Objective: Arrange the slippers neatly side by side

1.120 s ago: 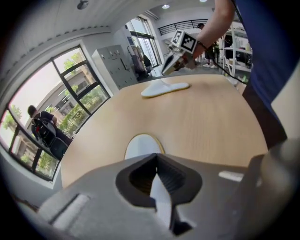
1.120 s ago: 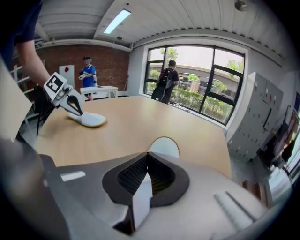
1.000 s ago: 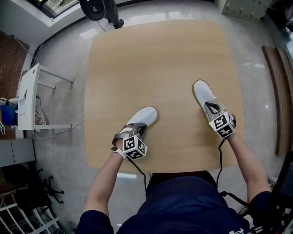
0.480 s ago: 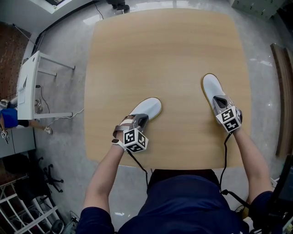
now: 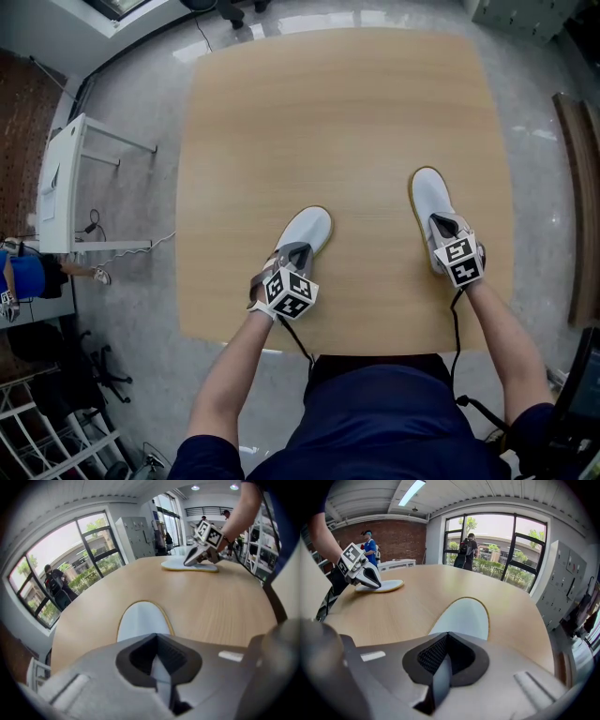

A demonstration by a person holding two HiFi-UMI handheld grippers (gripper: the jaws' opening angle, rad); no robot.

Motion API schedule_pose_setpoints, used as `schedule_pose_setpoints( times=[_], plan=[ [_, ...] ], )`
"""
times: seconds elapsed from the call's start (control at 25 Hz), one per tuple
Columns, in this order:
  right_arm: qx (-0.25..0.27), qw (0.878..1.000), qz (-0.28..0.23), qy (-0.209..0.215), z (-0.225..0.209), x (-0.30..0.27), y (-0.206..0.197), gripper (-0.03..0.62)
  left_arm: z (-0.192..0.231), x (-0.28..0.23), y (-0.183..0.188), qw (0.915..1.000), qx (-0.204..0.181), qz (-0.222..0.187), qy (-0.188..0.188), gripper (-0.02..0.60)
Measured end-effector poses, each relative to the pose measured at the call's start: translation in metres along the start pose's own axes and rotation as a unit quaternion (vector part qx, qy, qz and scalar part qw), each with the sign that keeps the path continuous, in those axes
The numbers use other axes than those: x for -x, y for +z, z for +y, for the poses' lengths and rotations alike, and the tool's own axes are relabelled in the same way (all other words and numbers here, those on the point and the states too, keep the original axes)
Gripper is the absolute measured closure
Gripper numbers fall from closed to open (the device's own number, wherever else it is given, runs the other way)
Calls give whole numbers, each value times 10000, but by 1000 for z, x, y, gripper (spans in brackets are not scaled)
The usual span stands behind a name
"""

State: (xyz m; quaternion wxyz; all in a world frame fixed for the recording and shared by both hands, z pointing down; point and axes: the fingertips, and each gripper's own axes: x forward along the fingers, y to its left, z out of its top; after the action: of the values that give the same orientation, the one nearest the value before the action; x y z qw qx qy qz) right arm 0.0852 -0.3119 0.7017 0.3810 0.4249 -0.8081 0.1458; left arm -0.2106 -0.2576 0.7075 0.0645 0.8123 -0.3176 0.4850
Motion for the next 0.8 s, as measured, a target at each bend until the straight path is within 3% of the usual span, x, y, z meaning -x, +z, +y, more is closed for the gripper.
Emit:
schedule_pose_setpoints(
  times=[0.12,0.36,0.8],
  plan=[
    [-157,9999,32,-4,9,0,0,588,1,-5,8,9962,870,-23,-47,577],
    [-513,9986,95,-90,27,1,5,589,5,-9,24,9736,2278,-118,-34,577],
    [-1179,9929,123,34,73,-4,12,588,-5,-13,50,9322,3605,-328,-34,577]
  ],
)
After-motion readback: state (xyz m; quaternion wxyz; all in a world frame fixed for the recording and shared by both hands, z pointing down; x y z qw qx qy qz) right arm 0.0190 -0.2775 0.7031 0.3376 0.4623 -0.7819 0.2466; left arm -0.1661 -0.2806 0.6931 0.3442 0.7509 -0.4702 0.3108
